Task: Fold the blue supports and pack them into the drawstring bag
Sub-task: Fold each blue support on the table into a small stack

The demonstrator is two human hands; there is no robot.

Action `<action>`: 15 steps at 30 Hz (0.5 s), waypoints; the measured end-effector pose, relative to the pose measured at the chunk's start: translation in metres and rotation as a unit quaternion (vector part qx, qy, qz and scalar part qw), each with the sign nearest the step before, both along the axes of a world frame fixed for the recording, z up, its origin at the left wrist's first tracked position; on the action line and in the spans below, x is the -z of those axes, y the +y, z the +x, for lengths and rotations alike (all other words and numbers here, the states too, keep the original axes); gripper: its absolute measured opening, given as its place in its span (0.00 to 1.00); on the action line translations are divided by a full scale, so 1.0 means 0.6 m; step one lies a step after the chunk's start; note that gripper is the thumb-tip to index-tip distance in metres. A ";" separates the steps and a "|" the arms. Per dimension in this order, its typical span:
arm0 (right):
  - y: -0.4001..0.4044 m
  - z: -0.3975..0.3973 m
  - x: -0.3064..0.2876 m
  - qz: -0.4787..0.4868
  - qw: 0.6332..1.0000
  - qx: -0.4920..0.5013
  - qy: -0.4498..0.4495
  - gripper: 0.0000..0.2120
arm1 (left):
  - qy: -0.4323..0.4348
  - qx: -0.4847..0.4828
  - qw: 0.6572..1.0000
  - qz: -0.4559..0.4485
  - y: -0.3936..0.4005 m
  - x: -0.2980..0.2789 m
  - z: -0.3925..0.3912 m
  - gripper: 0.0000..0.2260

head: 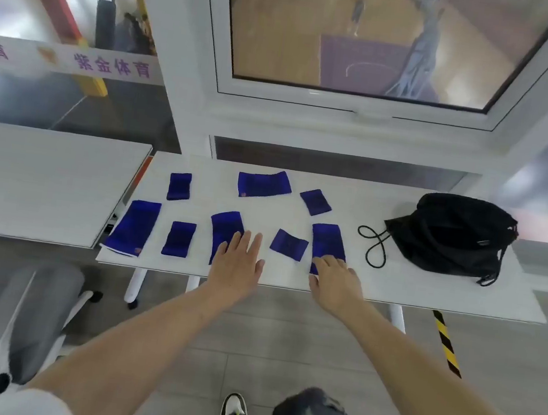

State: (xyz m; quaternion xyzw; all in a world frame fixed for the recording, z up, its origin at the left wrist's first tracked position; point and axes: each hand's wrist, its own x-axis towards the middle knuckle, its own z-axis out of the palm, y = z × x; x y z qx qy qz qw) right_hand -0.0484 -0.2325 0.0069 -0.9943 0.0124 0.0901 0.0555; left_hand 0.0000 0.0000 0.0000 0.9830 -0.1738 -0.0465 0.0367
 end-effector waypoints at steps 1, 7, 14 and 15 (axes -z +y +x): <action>-0.002 0.013 0.002 0.005 1.000 0.003 0.002 0.21 | 0.018 -0.006 1.000 0.005 -0.001 0.004 0.010 0.28; -0.023 0.109 0.052 0.019 0.999 0.011 0.024 0.22 | 0.055 -0.009 0.998 0.039 -0.014 0.074 0.072 0.28; -0.089 0.210 0.132 0.019 0.998 -0.026 0.055 0.21 | 0.115 -0.034 0.991 0.055 -0.071 0.143 0.146 0.26; -0.099 0.225 0.145 0.018 0.998 -0.031 0.057 0.20 | 0.117 -0.034 0.991 0.058 -0.079 0.153 0.154 0.26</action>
